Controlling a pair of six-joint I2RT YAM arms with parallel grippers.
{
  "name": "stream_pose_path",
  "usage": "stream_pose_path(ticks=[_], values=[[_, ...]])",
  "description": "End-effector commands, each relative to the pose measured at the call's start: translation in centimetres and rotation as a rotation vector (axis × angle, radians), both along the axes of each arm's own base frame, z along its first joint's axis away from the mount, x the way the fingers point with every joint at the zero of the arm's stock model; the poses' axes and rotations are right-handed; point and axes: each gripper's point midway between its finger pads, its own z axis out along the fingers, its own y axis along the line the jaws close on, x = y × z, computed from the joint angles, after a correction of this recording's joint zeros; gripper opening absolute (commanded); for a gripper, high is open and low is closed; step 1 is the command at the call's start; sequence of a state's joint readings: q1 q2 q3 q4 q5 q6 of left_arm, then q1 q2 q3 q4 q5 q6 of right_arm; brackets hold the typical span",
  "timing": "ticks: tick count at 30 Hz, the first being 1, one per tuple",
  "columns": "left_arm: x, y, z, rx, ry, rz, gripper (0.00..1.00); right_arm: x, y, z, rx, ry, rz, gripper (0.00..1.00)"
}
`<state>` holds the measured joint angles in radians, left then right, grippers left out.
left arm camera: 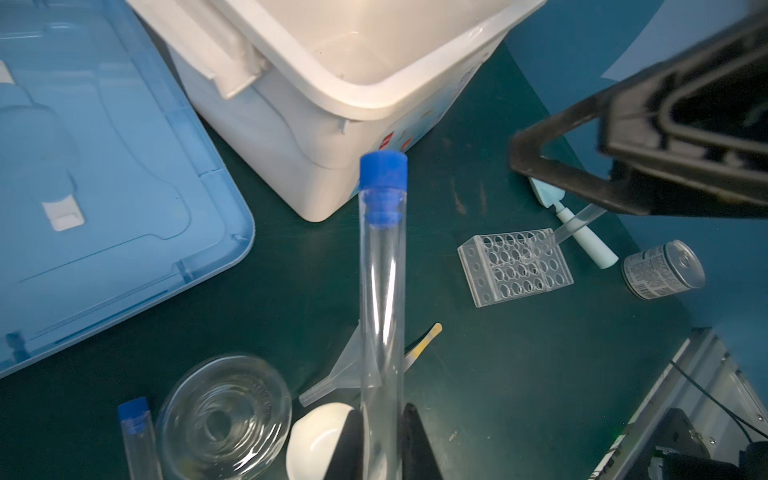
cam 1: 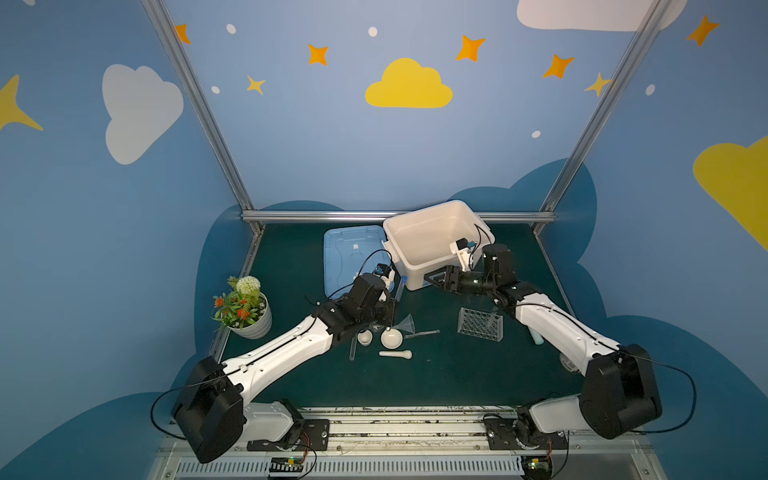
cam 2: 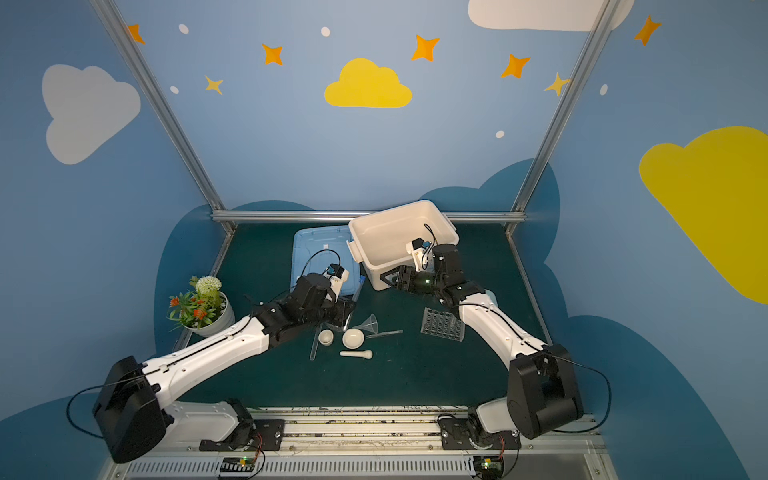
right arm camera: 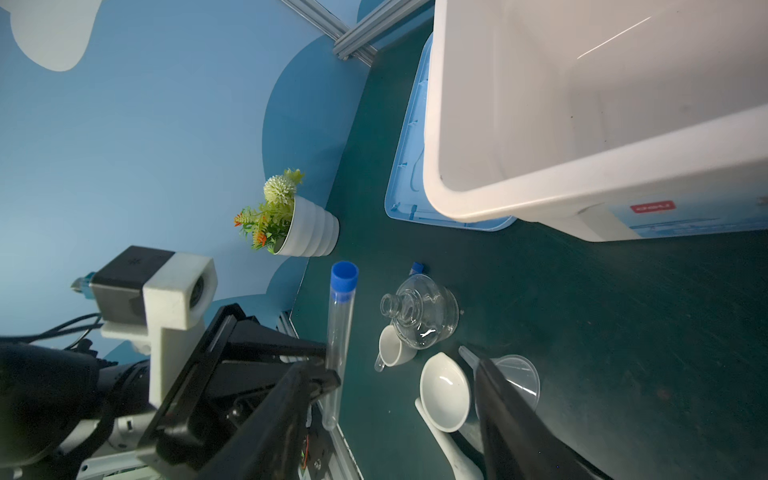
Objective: Organize the chemistry lab equipment
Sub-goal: 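Grasp the tube's blue cap with the right gripper above the left gripper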
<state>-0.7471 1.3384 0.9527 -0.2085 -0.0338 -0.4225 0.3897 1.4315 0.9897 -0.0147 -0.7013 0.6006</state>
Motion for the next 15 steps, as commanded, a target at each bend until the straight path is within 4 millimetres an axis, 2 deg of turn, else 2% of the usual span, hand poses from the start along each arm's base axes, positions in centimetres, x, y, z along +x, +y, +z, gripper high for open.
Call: stream_pose_path(ticks=[1,9,15], values=[[0.0,-2.0,1.4,-0.045,-0.029,-0.05,0.14,0.4,1.0,1.2,0.032,-0.019,0.034,0.61],[-0.2,-3.8,1.2,-0.053,-0.023,-0.091,0.15,0.2,1.7,0.3,0.034,0.02,0.067,0.55],[-0.1,-4.5,1.4,-0.06,-0.027,-0.106,0.15,-0.1,2.0,0.4,0.046,0.033,0.09,0.48]])
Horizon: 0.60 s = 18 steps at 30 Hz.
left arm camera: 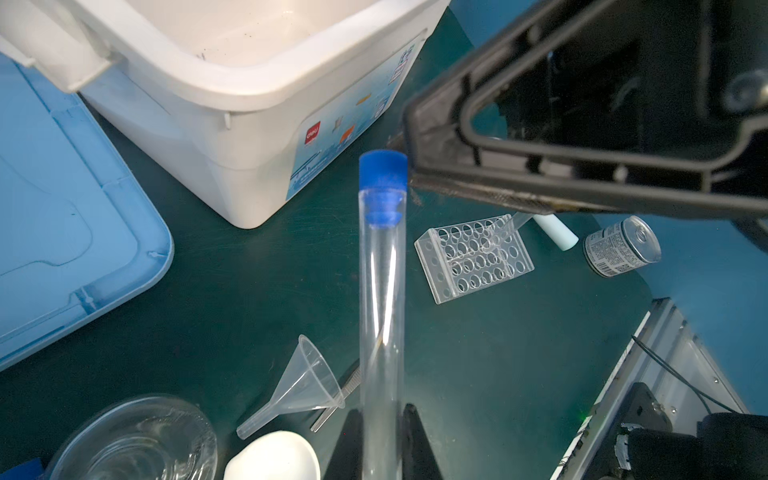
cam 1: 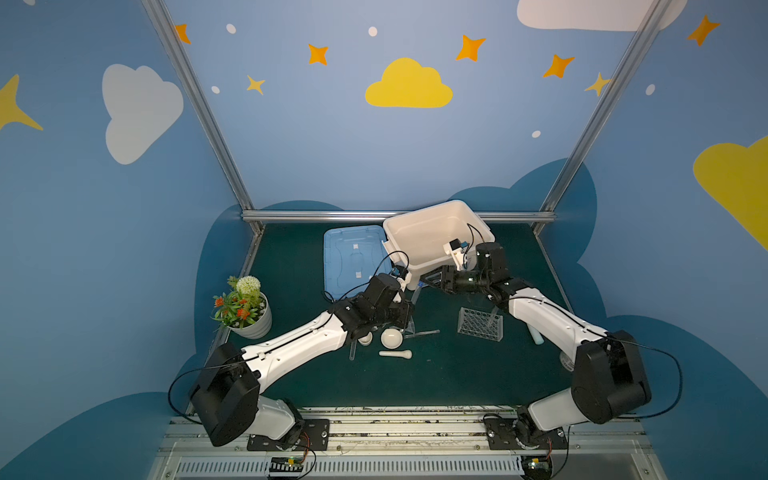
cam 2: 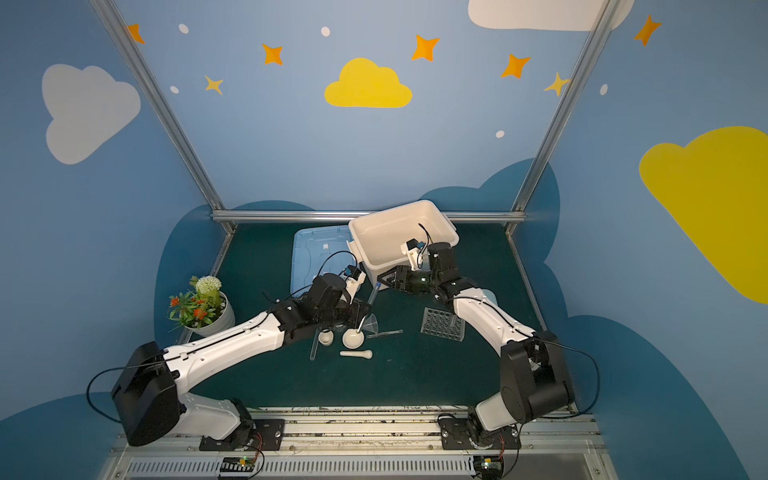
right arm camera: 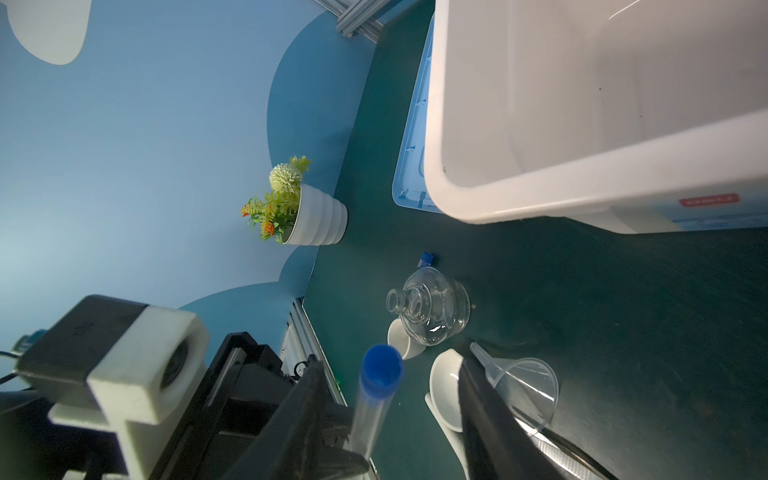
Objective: Organize the chemistry lab equipment
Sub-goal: 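Grasp the tube's blue cap with the right gripper above the left gripper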
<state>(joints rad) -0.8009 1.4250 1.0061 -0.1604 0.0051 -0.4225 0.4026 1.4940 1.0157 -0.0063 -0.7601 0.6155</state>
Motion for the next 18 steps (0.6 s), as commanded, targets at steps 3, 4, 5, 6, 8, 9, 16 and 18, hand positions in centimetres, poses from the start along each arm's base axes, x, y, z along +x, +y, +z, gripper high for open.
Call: stream_pose_path(ticks=[3,4,5,6,8,9,16,18], values=[[0.31,-1.09,1.48,-0.036,-0.033,-0.025,0.15,-0.06,0.67,1.09,0.022,-0.012,0.032,0.44],[0.27,-1.14,1.34,-0.034,-0.031,-0.027,0.15,-0.05,0.7,1.05,0.022,-0.01,0.034,0.43],[0.27,-1.17,1.4,-0.036,-0.031,-0.028,0.15,-0.04,0.7,0.93,0.02,-0.006,0.034,0.43],[0.24,-1.26,1.41,-0.037,-0.032,-0.031,0.15,-0.01,0.7,0.95,0.019,-0.005,0.035,0.43],[0.14,-1.4,1.41,-0.039,-0.032,-0.035,0.15,0.05,0.75,0.82,0.018,0.002,0.035,0.43],[0.15,-1.39,1.24,-0.034,-0.03,-0.035,0.15,0.03,0.85,0.86,0.02,0.003,0.038,0.42],[0.28,-1.55,1.19,-0.034,-0.031,-0.037,0.15,-0.06,1.16,0.87,0.026,0.014,0.056,0.37],[0.32,-1.53,1.16,-0.032,-0.03,-0.034,0.15,-0.12,1.21,0.93,0.029,0.017,0.061,0.35]])
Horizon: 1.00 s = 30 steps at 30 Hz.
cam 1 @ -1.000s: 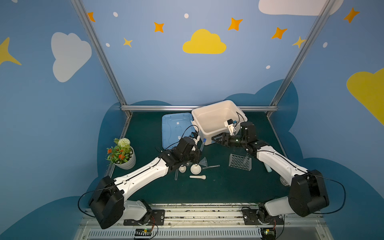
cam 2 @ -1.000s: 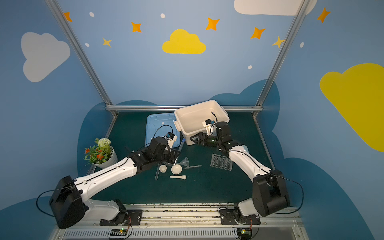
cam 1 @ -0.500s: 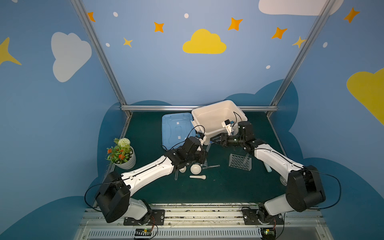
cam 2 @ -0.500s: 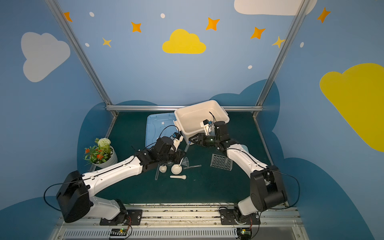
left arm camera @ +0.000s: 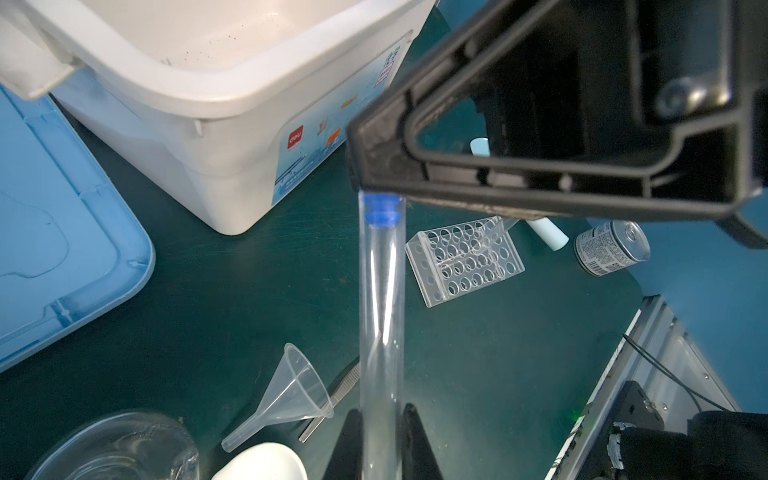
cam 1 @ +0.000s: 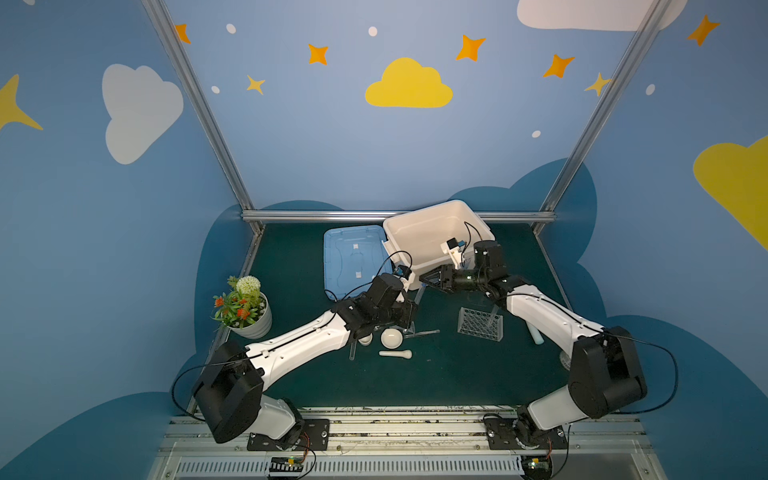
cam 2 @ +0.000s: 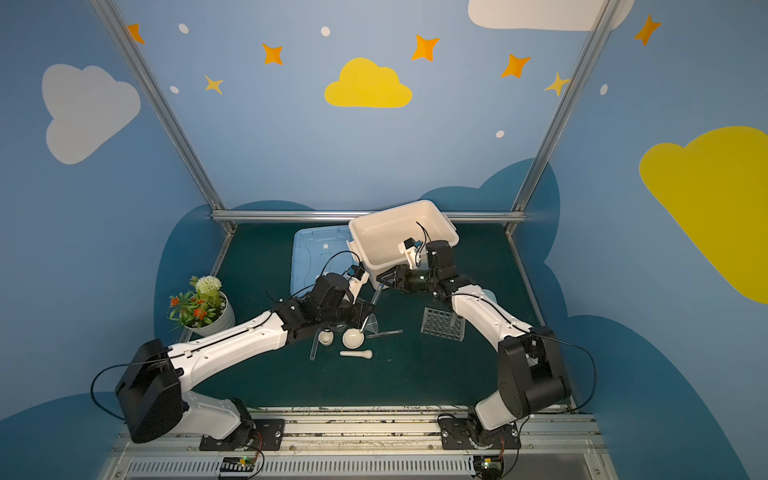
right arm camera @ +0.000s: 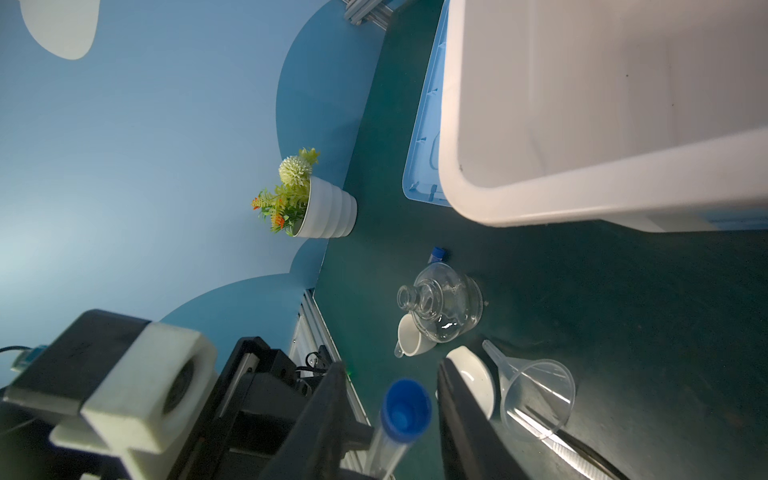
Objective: Organize the chemistry lab equipment
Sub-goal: 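Grasp the tube's blue cap with the right gripper above the left gripper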
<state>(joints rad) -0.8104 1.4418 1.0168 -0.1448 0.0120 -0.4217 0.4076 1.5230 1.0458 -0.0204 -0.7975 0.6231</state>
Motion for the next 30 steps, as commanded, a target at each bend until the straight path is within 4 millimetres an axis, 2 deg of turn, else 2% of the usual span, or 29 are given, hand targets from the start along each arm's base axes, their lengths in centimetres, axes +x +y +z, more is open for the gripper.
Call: stream_pose_path(ticks=[1,9,17,21,30], values=[[0.35,-0.77,1.06,-0.021,-0.028,-0.019,0.15,-0.08,0.56,0.75,0.014,-0.008,0.03,0.35],[0.43,-0.72,0.86,-0.015,-0.027,-0.018,0.15,-0.51,0.44,0.49,0.001,0.004,0.042,0.32],[0.28,-0.79,0.76,-0.013,-0.026,-0.025,0.15,-0.51,0.36,0.64,-0.005,-0.004,0.042,0.24],[0.23,-0.77,0.61,-0.011,-0.023,-0.026,0.15,-0.41,0.34,0.55,-0.009,-0.006,0.036,0.17],[0.16,-0.78,0.58,-0.011,-0.019,-0.029,0.15,-0.3,0.22,0.55,-0.018,-0.014,0.026,0.11]])
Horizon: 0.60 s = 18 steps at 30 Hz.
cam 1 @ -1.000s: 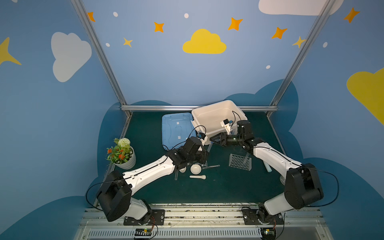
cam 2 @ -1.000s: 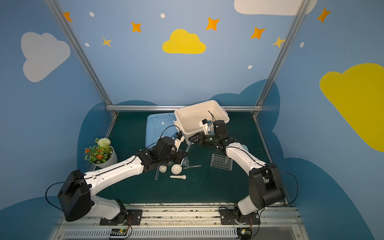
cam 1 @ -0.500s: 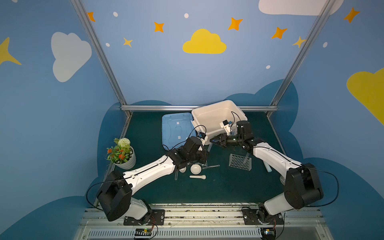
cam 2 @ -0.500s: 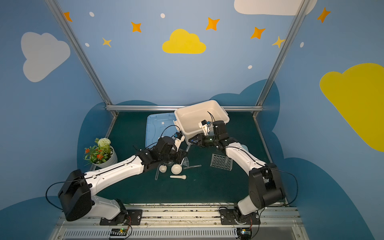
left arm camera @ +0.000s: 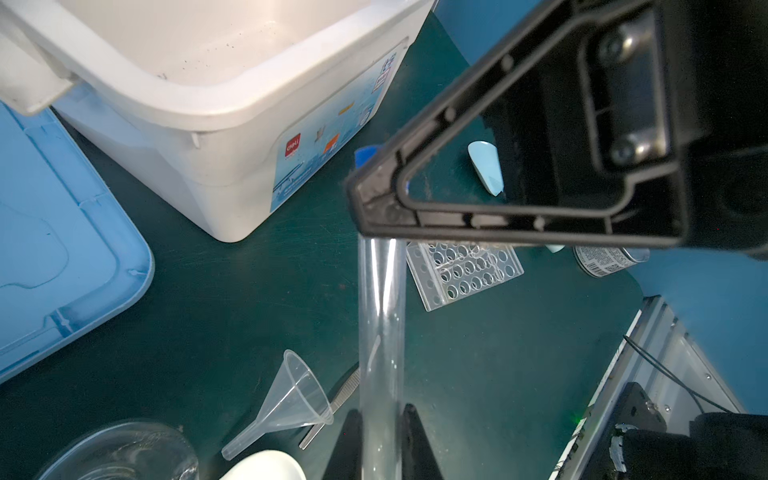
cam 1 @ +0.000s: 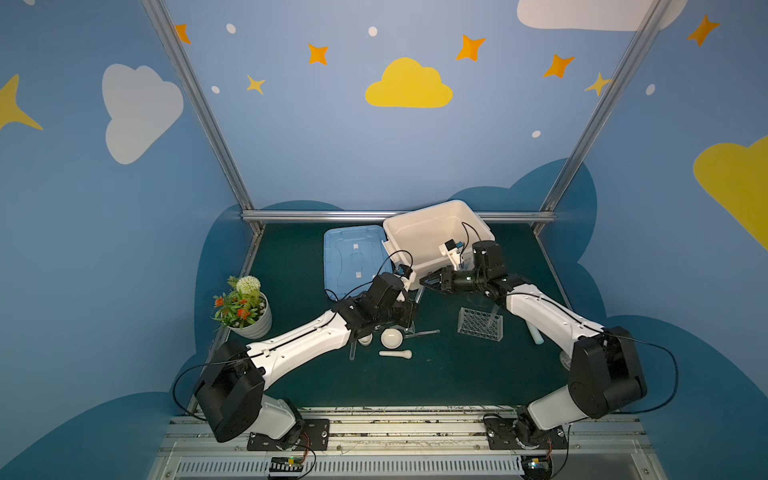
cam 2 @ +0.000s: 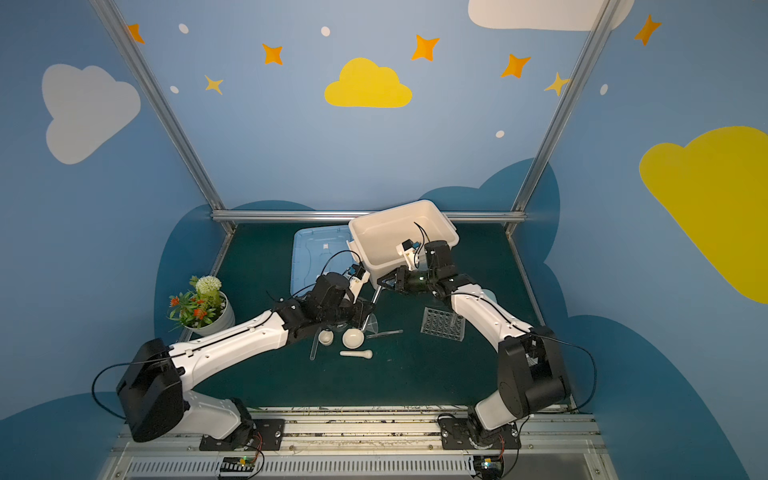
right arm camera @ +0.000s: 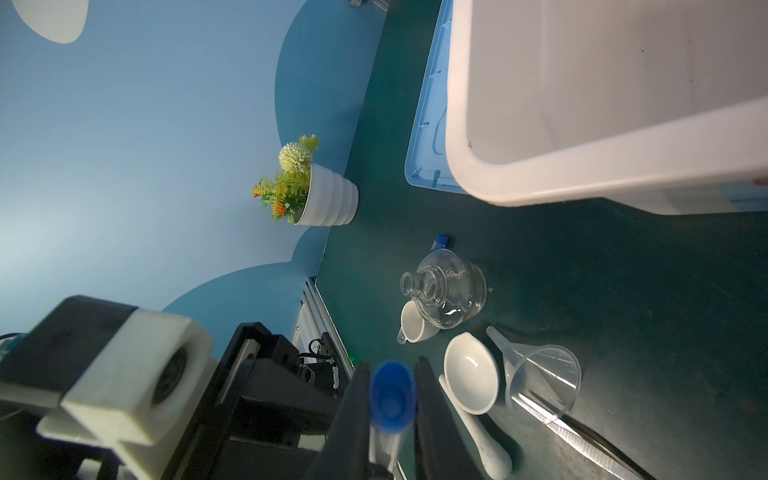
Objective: Organize the chemistry lab equipment
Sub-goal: 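Grasp the tube's blue cap with the right gripper above the left gripper, then carry the tube to the rack with the right gripper while the left gripper withdraws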
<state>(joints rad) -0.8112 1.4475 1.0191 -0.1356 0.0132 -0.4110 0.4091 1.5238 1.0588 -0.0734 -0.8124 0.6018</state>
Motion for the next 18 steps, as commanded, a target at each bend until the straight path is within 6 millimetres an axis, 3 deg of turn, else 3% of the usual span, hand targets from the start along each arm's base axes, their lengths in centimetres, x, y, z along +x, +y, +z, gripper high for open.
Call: stream_pose_path(ticks=[1,4,9,14,18], values=[[0.1,-0.6,0.5,-0.011,-0.009,-0.021,0.16,0.3,0.1,0.7,-0.009,-0.035,0.0,0.1],[0.0,-0.5,0.5,-0.009,-0.009,-0.019,0.22,0.4,-0.2,0.6,-0.021,-0.033,-0.016,0.07],[0.0,0.1,0.8,-0.006,-0.021,0.0,0.59,0.8,-1.5,0.2,-0.078,-0.036,-0.073,0.03],[0.1,2.0,1.1,0.029,-0.069,0.058,0.97,1.2,-4.3,-0.2,-0.198,-0.099,-0.192,0.01],[0.4,3.9,0.7,0.074,-0.106,0.116,1.0,1.3,-7.1,0.5,-0.316,-0.193,-0.305,0.01]])
